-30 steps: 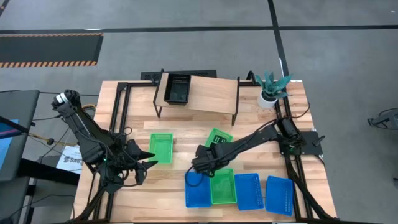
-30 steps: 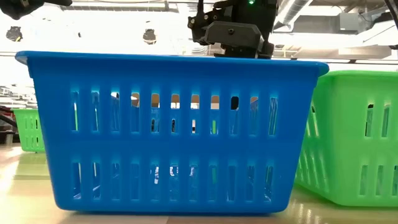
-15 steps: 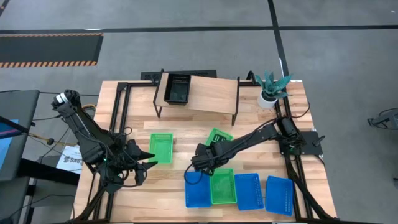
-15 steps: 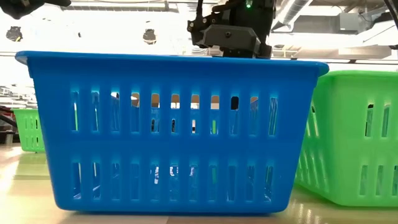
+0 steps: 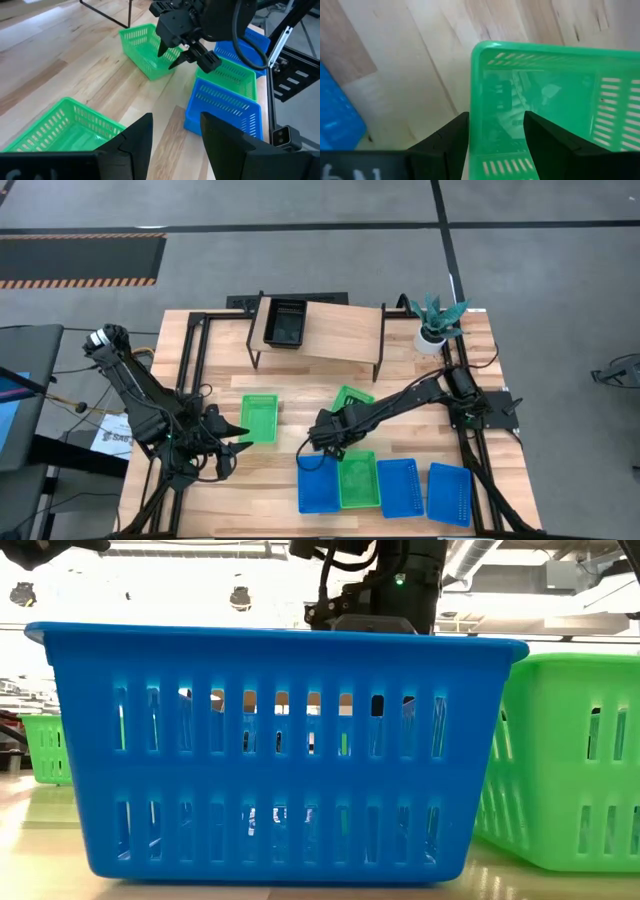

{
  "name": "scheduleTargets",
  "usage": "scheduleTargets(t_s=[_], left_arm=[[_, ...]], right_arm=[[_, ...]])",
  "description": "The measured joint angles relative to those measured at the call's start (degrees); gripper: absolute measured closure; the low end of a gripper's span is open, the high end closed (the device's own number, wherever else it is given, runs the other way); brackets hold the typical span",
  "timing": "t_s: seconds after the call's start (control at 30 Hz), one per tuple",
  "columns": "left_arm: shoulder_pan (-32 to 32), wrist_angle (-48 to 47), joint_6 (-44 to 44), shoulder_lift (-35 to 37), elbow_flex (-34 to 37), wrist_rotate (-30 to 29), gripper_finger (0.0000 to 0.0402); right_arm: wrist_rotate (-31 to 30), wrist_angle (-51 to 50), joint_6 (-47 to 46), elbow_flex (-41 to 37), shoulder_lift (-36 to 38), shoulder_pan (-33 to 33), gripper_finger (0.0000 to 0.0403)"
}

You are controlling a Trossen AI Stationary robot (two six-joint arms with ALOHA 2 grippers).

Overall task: Stack baskets on shelf by color
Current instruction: Put the top right green bin on the shelf

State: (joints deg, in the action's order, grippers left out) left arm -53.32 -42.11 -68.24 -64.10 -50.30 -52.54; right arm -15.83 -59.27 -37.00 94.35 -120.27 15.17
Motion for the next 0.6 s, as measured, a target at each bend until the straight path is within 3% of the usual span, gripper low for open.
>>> scheduleTargets(t_s=[0.17, 0.4, 0.6], left_arm=[[0.0, 0.0, 0.0, 0.0, 0.0, 1.1, 0.0248], [0.0, 0.0, 1.9, 0.0, 0.0, 1.9, 0.0248], [0.0, 0.0, 4.6, 0.0, 0.0, 3.3, 0.0248]], right_arm=[[-0.1, -0.3, 0.0, 0.0, 0.0, -0.5, 0.0240], [1.6, -0.2, -1.0, 0.0, 0.0, -1.5, 0.0384], [3.8, -0.9, -3.0, 0.7, 0.3, -0.9, 0.0389]])
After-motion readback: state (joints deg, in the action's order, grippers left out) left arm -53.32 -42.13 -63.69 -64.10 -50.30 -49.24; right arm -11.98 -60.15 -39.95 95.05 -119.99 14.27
